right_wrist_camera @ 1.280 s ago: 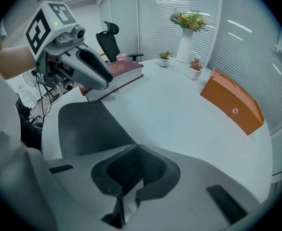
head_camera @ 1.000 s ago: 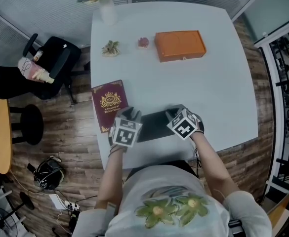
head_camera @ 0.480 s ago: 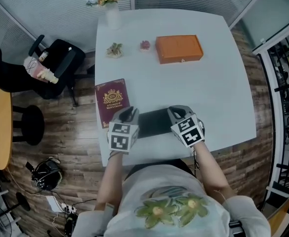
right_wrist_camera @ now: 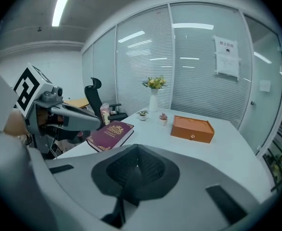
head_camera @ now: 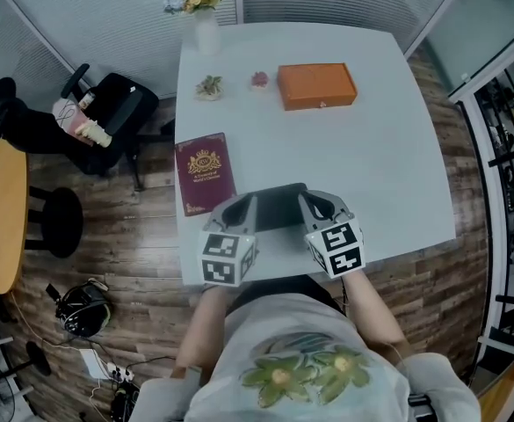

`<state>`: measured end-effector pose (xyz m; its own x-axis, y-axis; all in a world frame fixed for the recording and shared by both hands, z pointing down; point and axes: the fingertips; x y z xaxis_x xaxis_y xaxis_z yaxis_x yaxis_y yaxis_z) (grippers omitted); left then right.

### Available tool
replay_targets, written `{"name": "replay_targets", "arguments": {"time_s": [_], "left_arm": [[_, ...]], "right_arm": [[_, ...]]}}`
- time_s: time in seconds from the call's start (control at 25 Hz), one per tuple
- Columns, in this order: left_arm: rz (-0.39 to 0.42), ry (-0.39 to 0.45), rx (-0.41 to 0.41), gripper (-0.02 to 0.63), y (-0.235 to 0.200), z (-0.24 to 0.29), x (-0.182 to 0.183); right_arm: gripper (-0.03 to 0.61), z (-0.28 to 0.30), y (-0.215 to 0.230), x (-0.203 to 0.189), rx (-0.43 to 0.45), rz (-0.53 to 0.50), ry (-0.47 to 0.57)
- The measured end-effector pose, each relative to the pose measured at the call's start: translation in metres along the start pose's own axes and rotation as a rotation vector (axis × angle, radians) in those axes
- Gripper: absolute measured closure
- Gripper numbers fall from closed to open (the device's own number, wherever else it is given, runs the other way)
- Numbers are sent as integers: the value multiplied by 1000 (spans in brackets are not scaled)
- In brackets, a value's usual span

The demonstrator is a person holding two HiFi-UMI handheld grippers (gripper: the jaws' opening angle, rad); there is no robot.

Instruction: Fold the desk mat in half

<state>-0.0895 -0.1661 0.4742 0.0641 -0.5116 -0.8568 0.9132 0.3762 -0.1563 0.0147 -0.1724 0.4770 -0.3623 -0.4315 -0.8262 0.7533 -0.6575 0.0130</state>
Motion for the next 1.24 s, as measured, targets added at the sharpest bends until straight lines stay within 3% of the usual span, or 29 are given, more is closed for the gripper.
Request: {"name": "replay_targets", "arguments": {"time_s": [0.48,1.24], "left_arm": [[26,36,22,611,35,-37,-5],[46,52,10,611,62,-64,-20]], "right_arm": [[561,-36,-34,-12,-4,-5,38],[561,-70,-51,-31,-34,6,40]]}}
Point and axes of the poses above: the fingertips, and each gripper's own axes: z forward along the fingers, y to its right, x out of its top, and after that the axes turned 5 degrees about x, right-handed
